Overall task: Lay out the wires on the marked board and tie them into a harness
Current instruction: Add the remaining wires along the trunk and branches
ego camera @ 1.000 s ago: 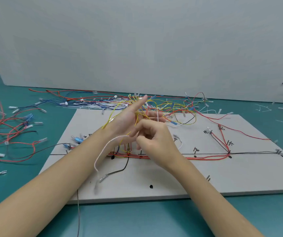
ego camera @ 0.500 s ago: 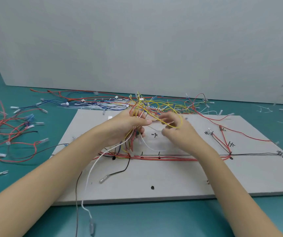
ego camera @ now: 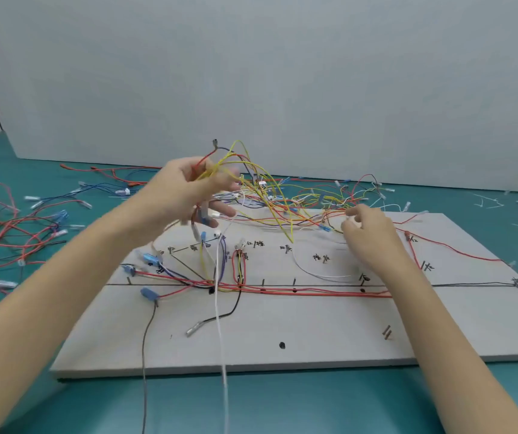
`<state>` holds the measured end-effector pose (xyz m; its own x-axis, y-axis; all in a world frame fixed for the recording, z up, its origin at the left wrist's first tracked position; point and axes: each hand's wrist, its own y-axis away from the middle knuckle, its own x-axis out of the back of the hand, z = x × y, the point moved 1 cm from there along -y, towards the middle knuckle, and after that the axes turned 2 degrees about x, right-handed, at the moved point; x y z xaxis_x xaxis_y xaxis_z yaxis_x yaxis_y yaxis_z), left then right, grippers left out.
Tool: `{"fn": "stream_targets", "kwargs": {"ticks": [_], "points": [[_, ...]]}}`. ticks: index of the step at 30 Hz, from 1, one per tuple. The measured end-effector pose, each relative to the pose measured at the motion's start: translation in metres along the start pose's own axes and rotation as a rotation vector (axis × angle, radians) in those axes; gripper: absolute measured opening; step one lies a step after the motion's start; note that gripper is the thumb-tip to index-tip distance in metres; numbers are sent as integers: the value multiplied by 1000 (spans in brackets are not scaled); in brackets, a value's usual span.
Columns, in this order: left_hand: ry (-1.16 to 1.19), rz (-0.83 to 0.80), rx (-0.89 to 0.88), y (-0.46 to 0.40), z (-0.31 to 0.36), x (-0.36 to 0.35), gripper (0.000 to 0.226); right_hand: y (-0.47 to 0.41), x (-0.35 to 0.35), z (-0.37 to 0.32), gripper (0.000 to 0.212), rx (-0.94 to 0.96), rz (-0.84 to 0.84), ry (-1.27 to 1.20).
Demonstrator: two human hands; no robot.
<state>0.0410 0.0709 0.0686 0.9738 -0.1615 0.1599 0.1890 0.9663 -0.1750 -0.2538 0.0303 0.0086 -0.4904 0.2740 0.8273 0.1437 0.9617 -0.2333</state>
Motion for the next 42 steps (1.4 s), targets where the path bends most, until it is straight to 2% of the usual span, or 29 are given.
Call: {"fn": "stream_targets", "kwargs": {"ticks": [2,4,7,9,11,13,15,17,19,20,22,26,29,33,36,40,42], "points": [[-198,-200,14,9,6,13,29,-1,1,1,32,-20,66,-40],[-293,-339,28,19,11,23,27,0,0,-4,27,27,92,-108],[-185,-411,46,29,15,29,21,6,-8,-22,21,142,28,-270],[-59,-447,86,32,16,27,32,11,-16,-35,19,226,-42,-331],[-67,-480,145,36,17,23,35,16,-26,-48,18,289,-96,-364],[-248,-561,132,43,16,14,20,18,-34,-61,19,237,-150,-484],[-377,-625,155,54,12,2,15,17,-38,-72,19,35,-220,-748],[-460,-600,165,61,7,-7,20,17,-39,-78,16,-109,-282,-933],[-533,-561,133,63,5,-13,24,17,-41,-81,13,-159,-331,-1006],[-545,-531,138,64,5,-14,30,17,-42,-80,20,-194,-341,-1045],[-492,-434,137,64,8,-10,36,16,-42,-79,34,-263,-326,-1128],[-416,-316,101,62,11,4,31,11,-34,-68,42,-275,-243,-1264],[-395,-223,111,60,6,13,40,6,-26,-59,47,-295,-222,-1393],[-125,-14,160,56,0,18,37,2,-16,-49,50,-339,-225,-1606],[-3,70,223,54,-1,18,27,1,-8,-43,49,-334,-236,-1748],[-39,155,278,52,-5,18,31,3,0,-39,36,-322,-273,-1879],[43,153,303,50,-7,17,29,5,2,-38,30,-320,-291,-1896]]}}
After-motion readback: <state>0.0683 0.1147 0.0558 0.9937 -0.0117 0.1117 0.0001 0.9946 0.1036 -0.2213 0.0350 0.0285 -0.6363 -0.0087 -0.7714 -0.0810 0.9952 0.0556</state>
